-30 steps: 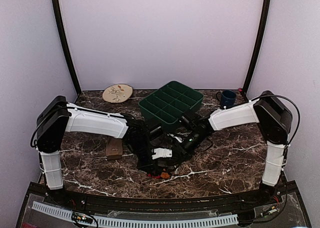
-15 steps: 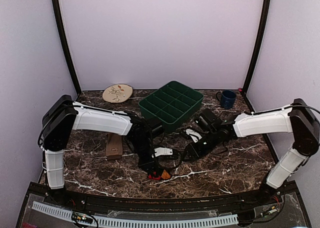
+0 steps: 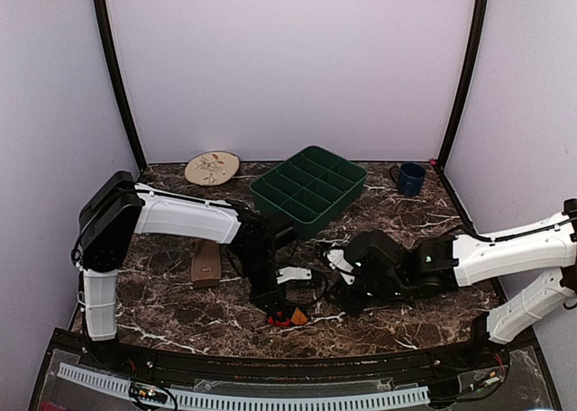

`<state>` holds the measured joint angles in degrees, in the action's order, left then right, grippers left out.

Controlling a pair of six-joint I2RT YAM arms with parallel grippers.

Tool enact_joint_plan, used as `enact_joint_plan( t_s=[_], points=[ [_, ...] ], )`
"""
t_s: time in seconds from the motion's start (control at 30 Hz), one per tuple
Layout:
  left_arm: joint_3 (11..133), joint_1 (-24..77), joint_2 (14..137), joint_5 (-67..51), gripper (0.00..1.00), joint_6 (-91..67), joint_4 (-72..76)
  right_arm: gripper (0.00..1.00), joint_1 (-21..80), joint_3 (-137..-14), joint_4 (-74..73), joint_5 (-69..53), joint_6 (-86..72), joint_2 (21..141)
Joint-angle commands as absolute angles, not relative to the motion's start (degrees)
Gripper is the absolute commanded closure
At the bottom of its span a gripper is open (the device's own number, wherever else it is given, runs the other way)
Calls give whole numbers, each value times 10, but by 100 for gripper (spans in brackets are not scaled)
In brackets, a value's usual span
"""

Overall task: Roll the socks
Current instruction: Roll the sock at the center of the board.

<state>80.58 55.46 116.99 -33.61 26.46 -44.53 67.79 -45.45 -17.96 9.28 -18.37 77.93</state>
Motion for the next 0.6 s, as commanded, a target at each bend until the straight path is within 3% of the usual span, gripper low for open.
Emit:
enact_joint_plan(
  t_s=[0.0,0.2,0.57],
  points=[
    [797,556,1203,-308,88,262,-488,58,751,-448,-153,242,-157,757],
    [800,555,1208,-312,88,263,-489,59,846,-458,-172,352,-133,772],
    [801,550,1212,-318,88,264,-487,60,990,-489,-175,430,-24,863]
  ],
)
